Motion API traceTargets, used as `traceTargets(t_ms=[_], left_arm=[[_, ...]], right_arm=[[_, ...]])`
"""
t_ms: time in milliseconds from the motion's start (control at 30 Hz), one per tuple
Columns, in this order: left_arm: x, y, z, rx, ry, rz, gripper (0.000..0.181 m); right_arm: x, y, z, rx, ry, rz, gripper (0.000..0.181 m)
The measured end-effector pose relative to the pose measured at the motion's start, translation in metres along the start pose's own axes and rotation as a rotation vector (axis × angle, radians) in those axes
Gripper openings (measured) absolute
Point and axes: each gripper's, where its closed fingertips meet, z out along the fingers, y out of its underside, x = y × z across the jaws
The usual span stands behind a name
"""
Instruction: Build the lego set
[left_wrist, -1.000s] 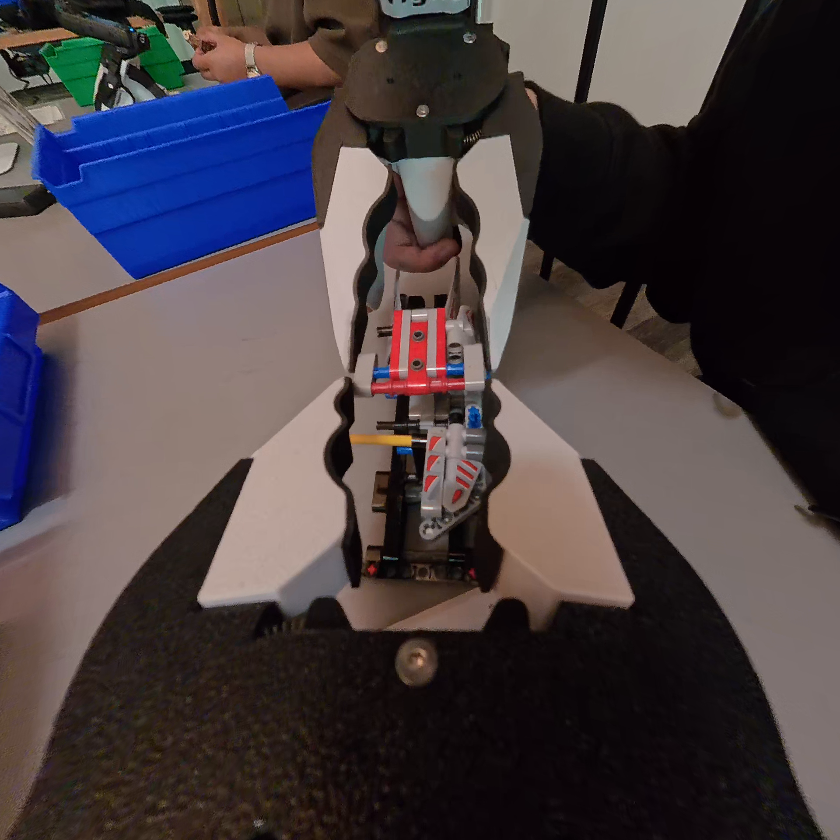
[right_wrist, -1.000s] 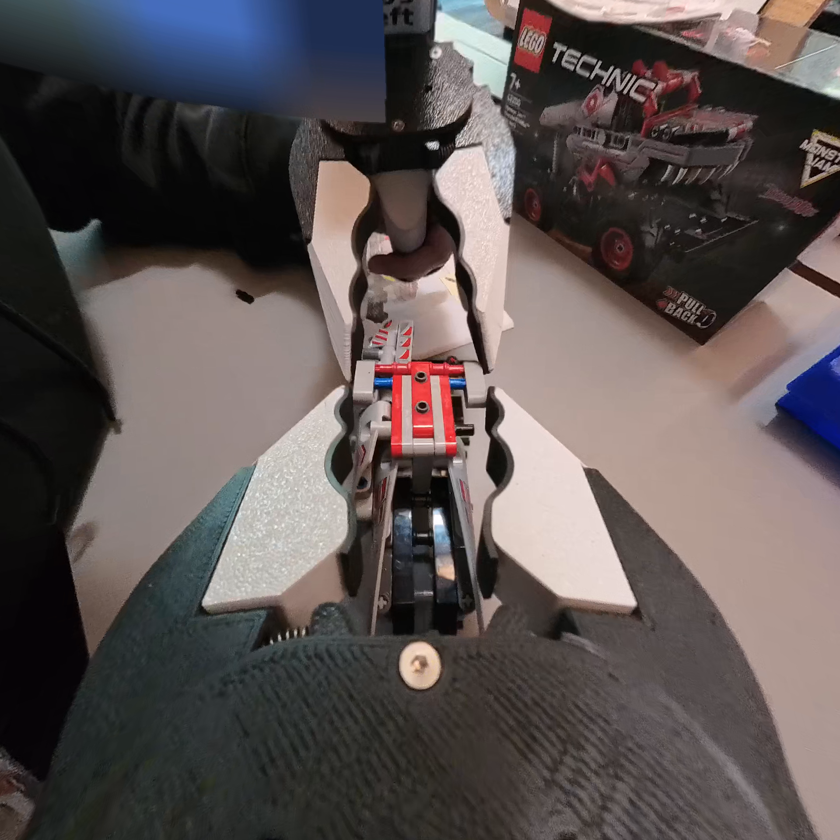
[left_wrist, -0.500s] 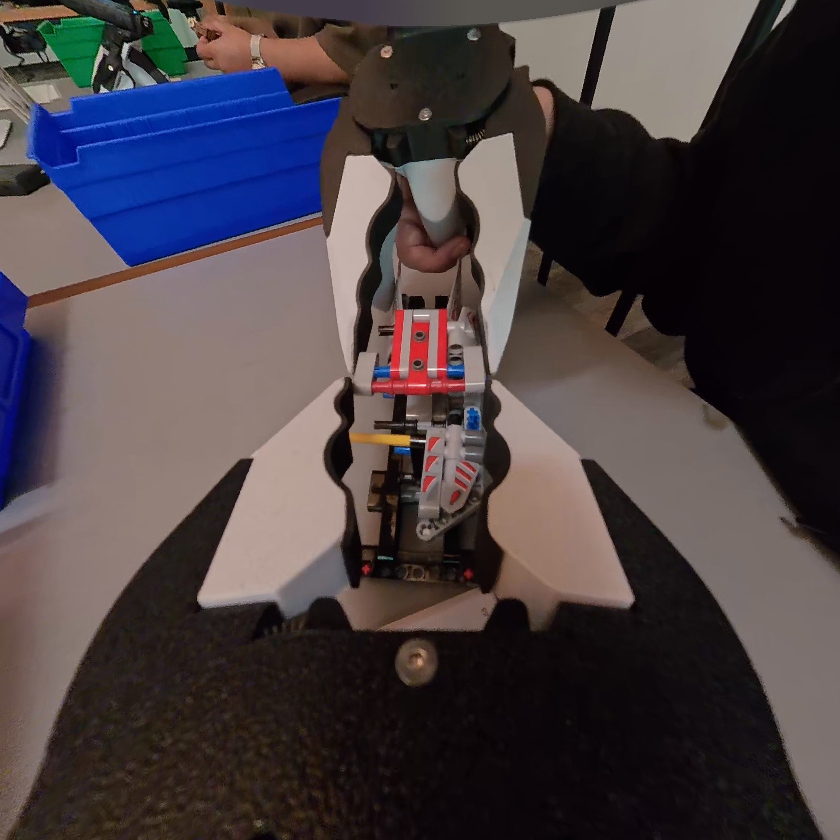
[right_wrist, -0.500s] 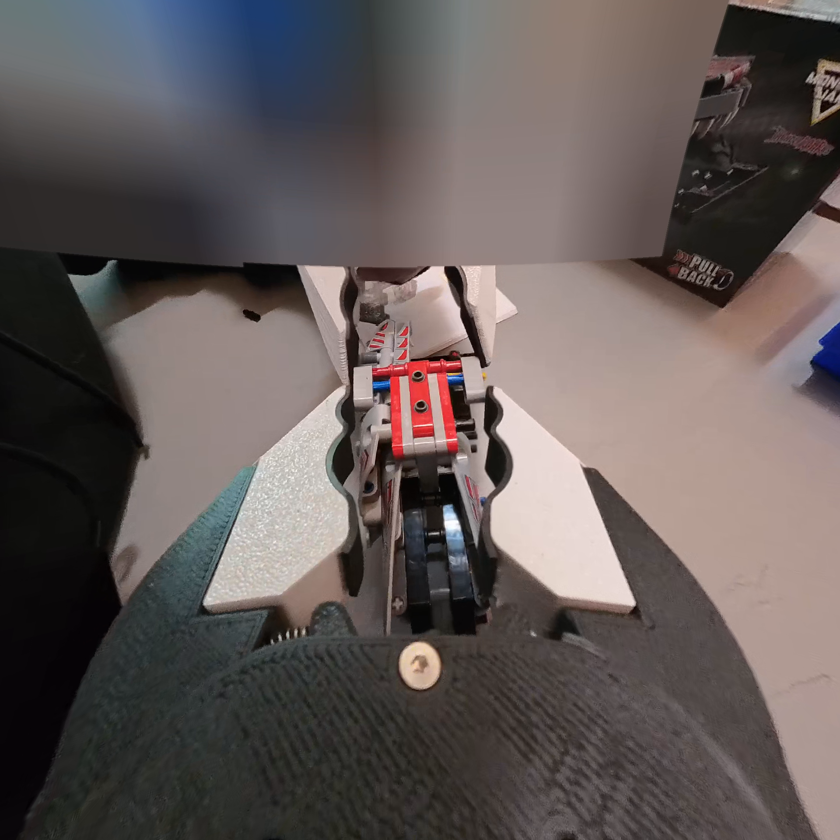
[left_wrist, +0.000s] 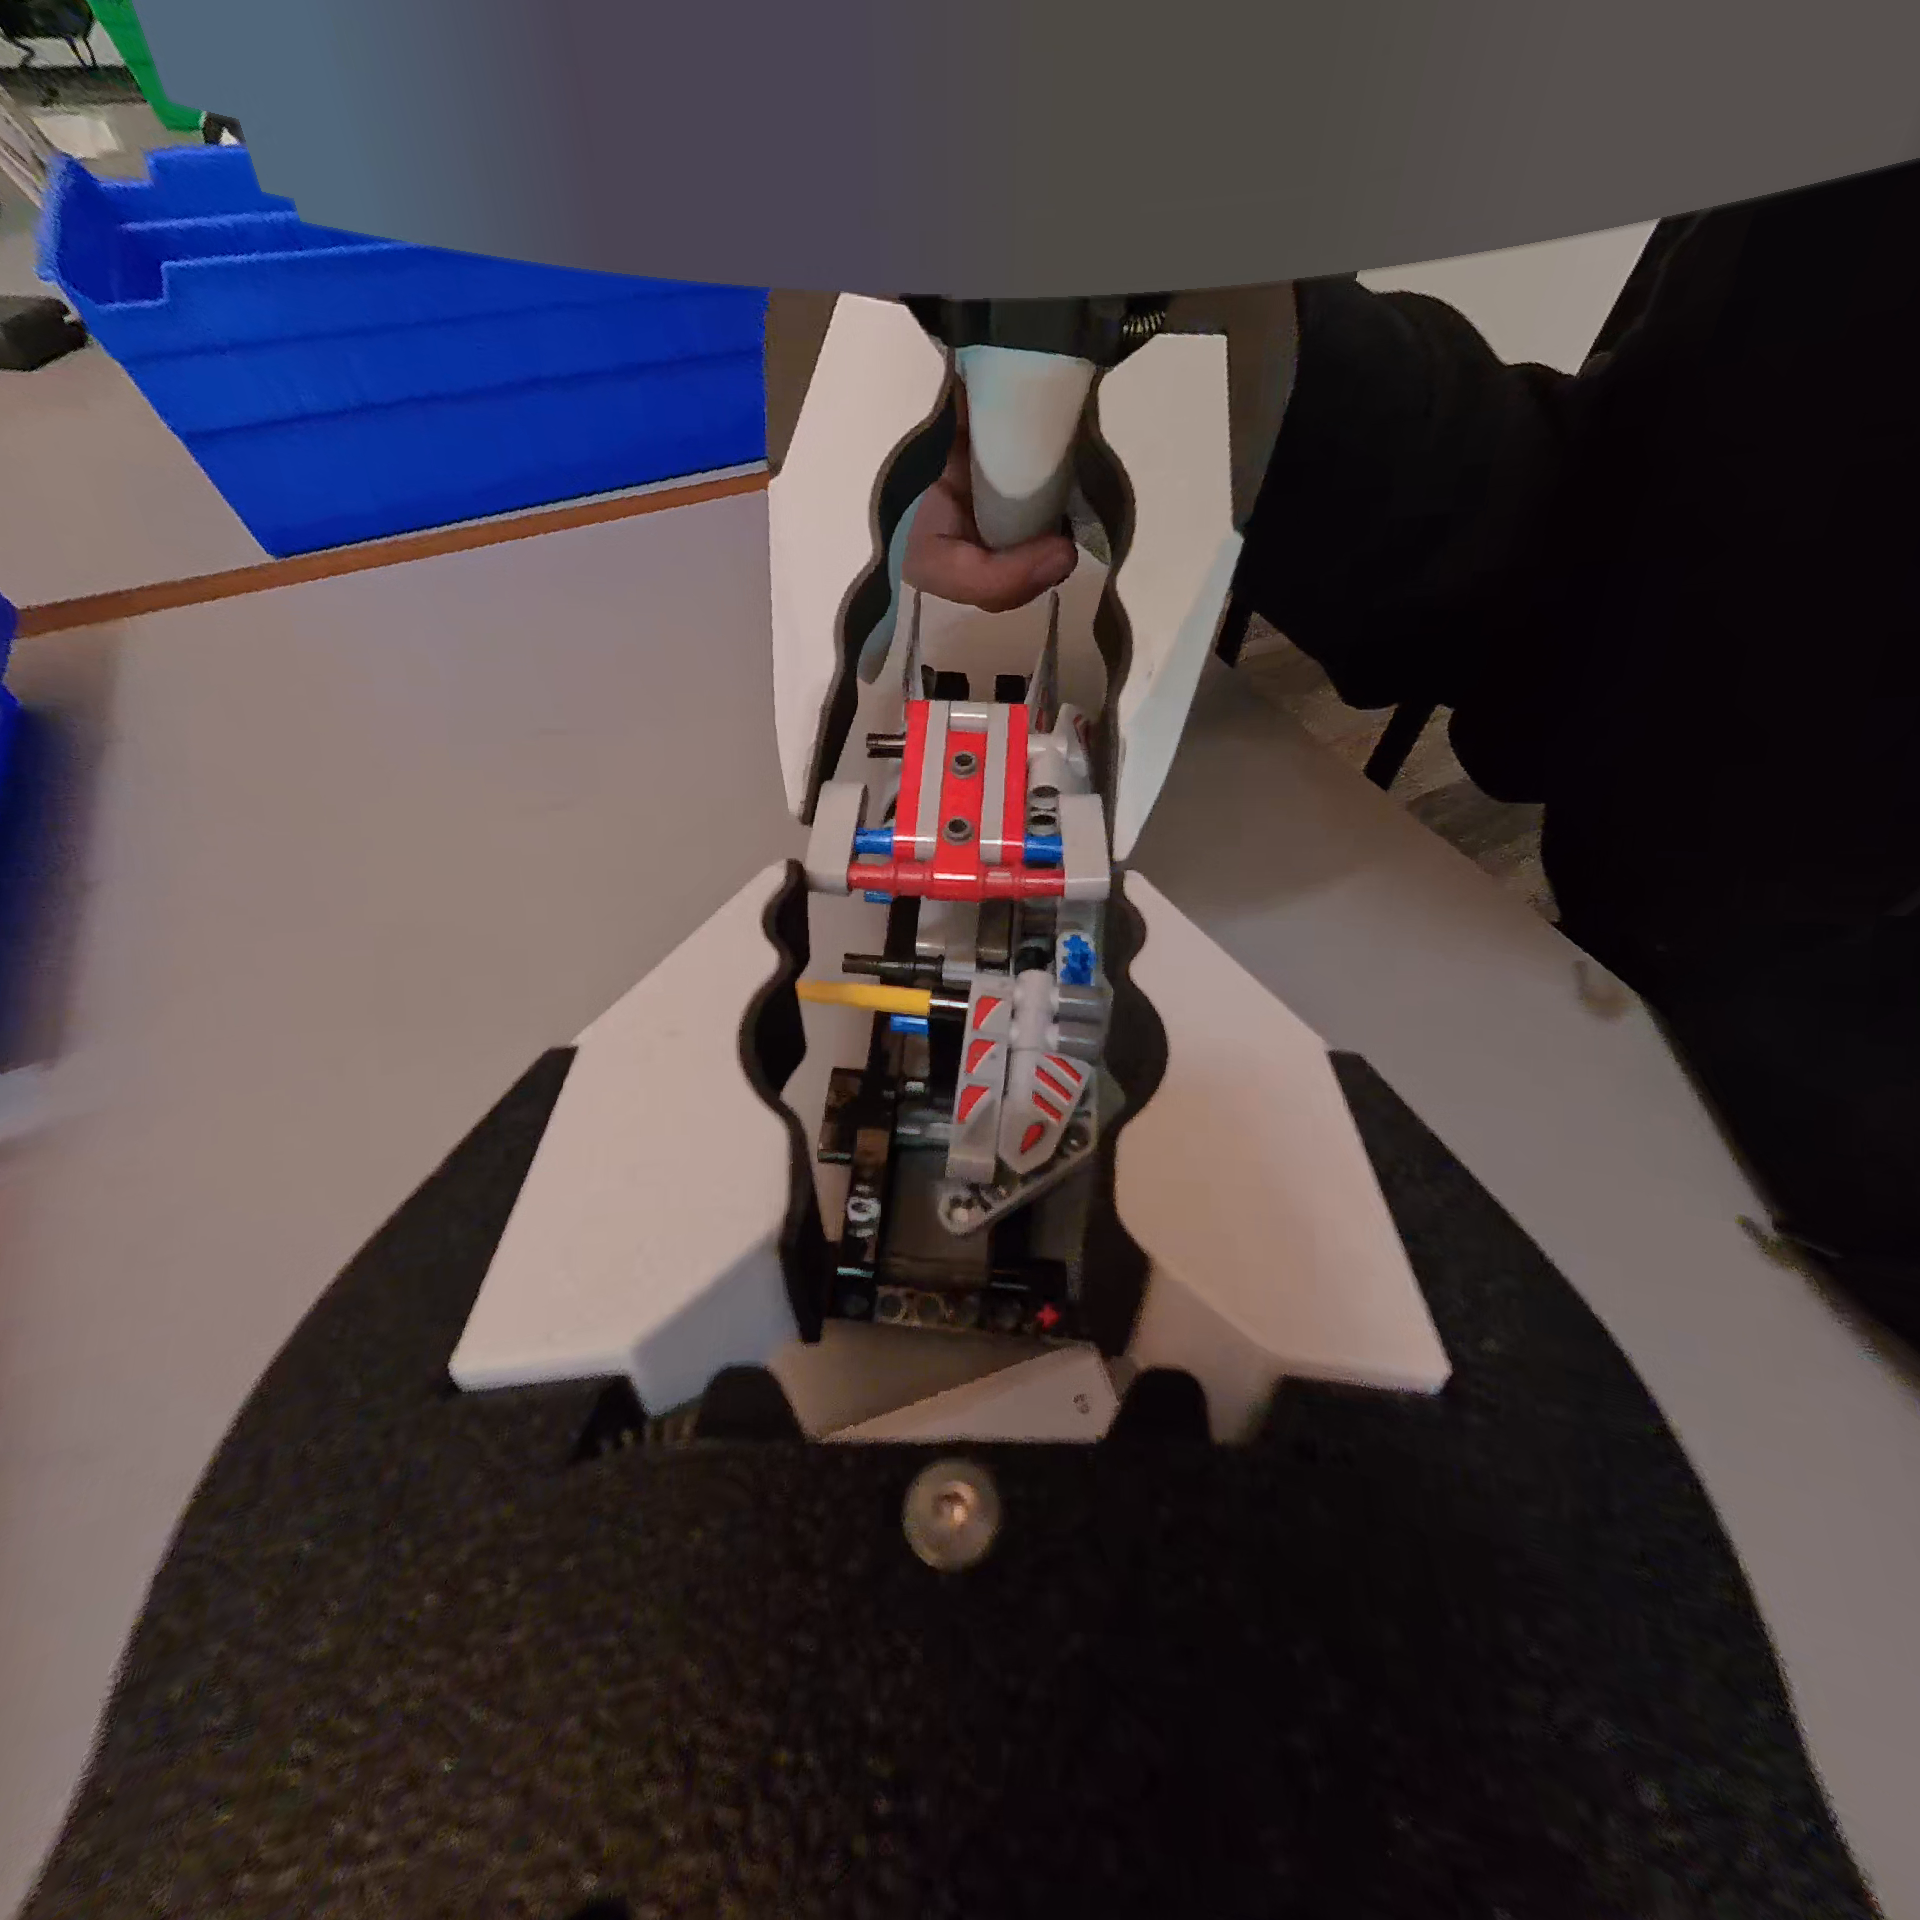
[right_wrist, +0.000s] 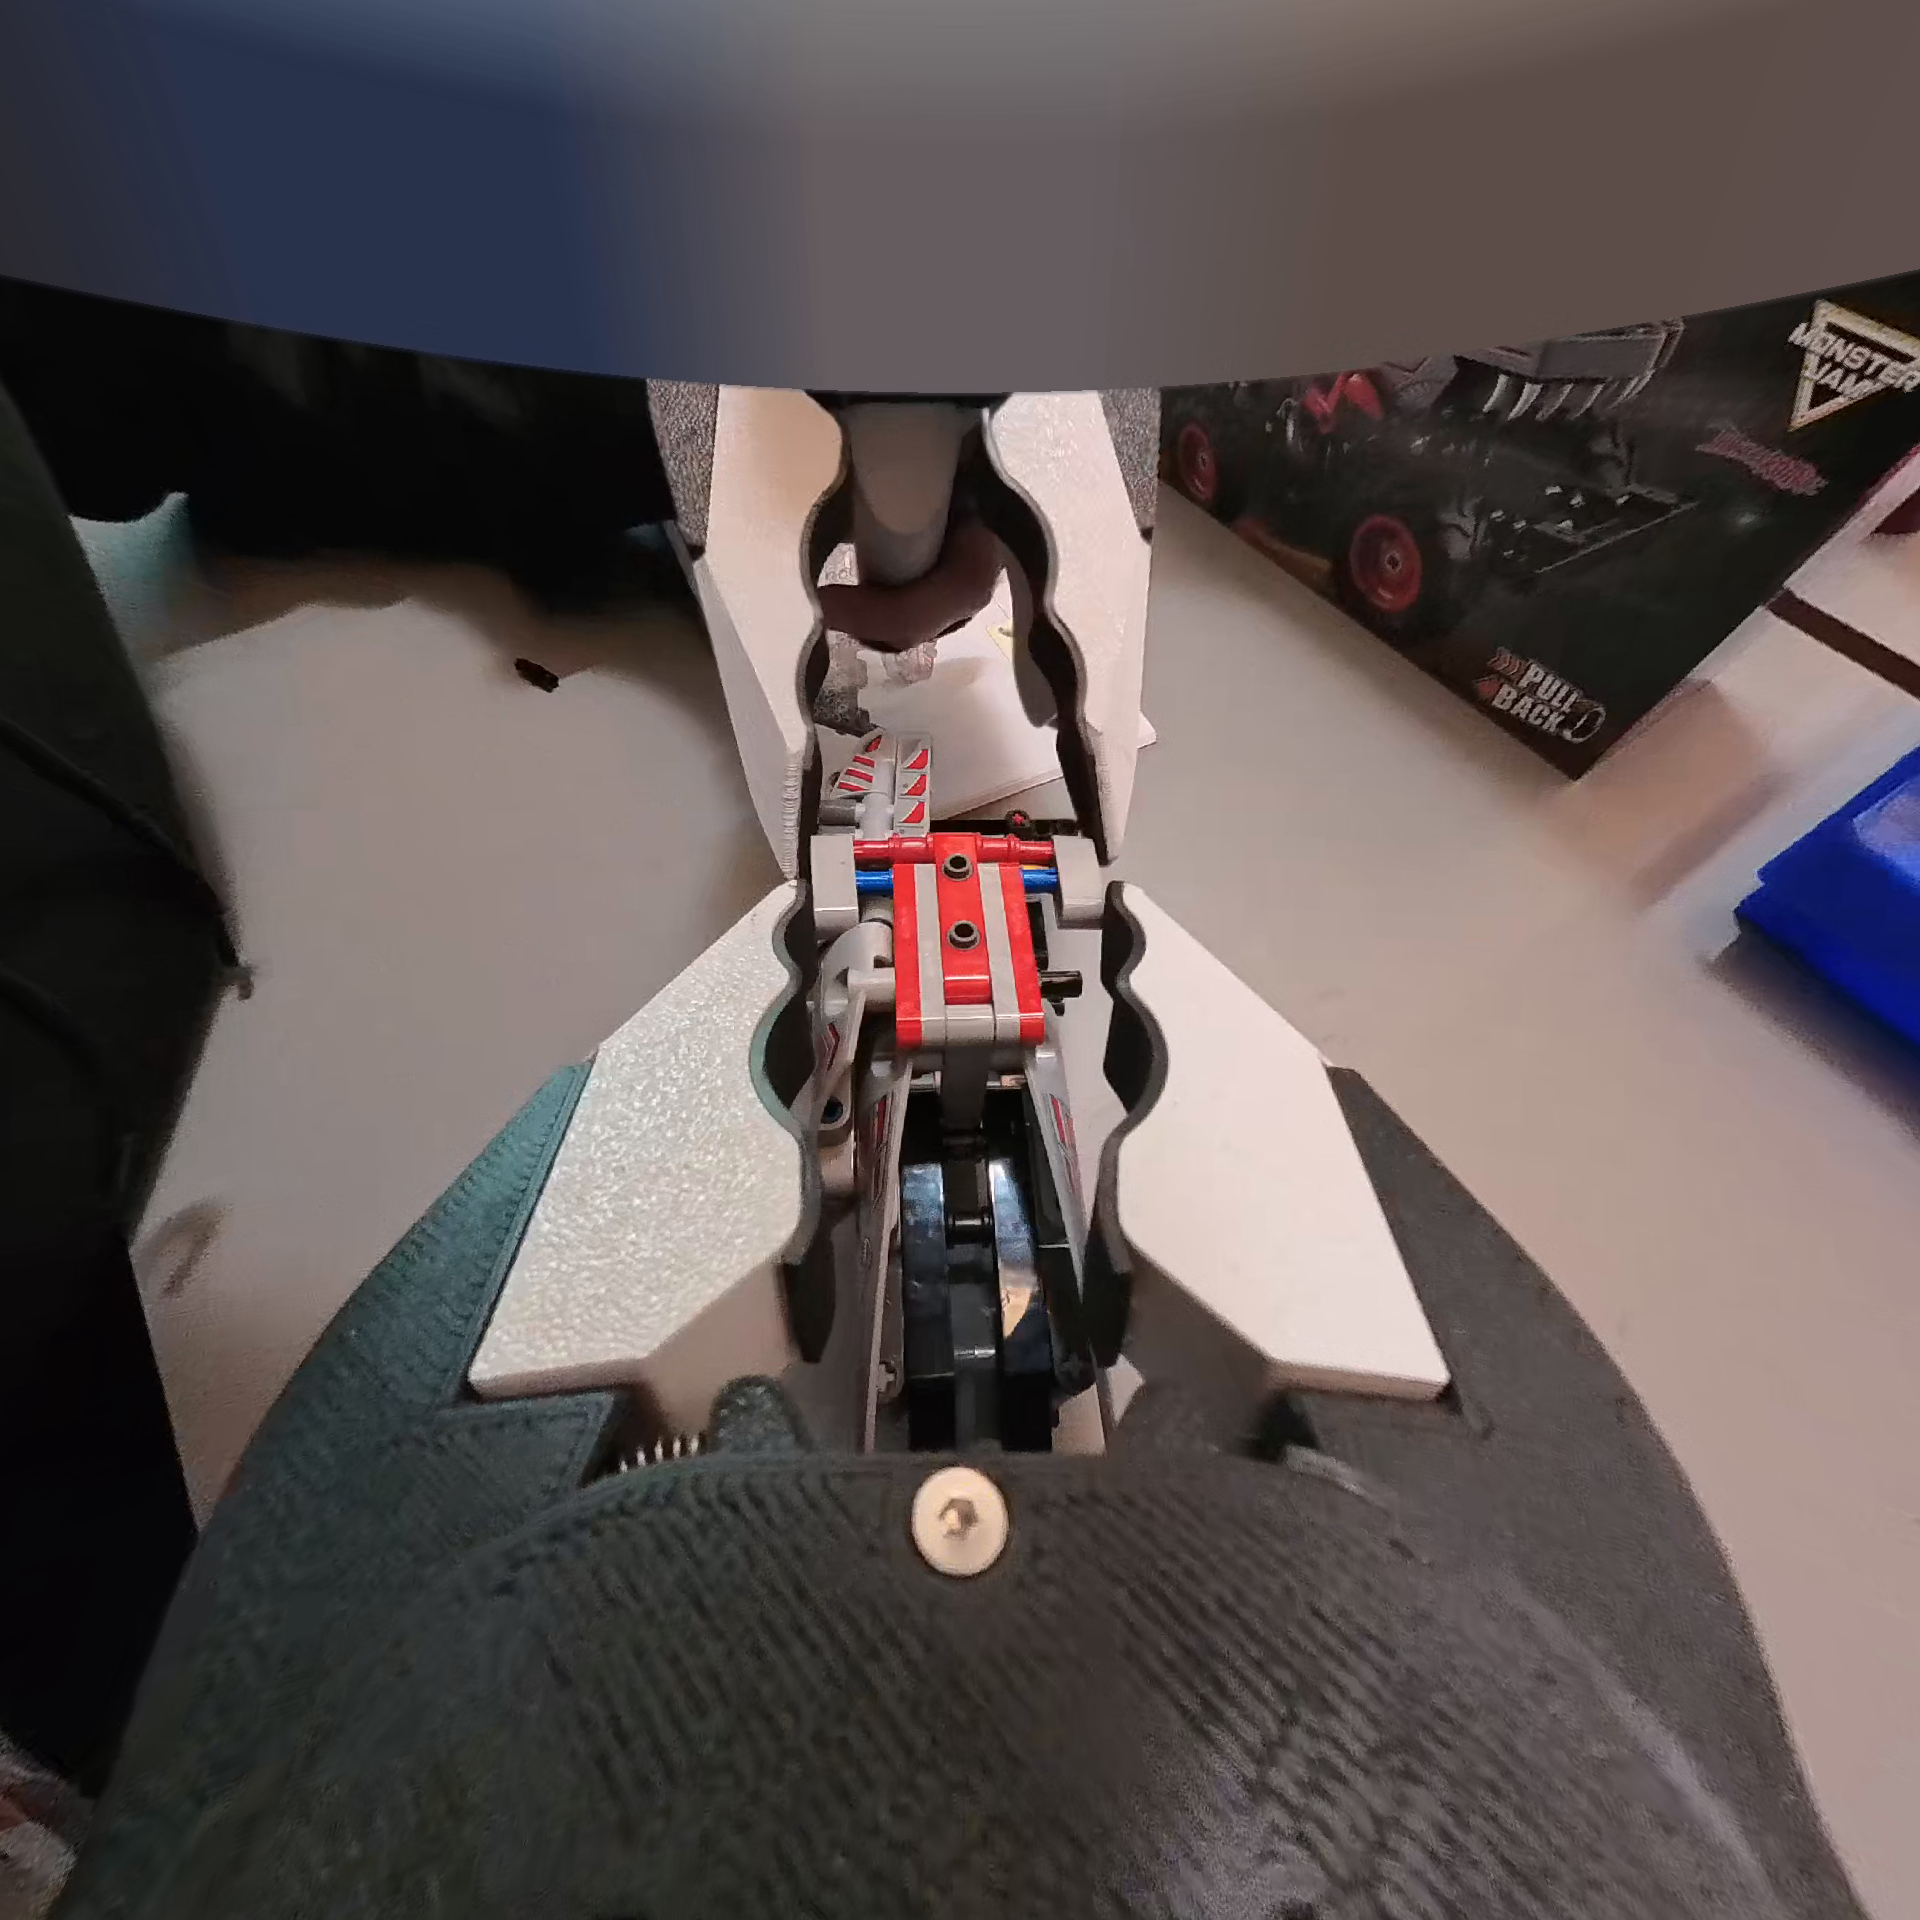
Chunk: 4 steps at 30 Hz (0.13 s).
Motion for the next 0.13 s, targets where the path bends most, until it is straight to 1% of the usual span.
traceTargets(t_ms=[133], left_arm=[[-0.0026,-0.0001,-0.0006,-0.001,-0.032,0.037,0.055]], right_arm=[[0.0009,0.0003,0.0006,0.007,0.006,-0.003,0.055]])
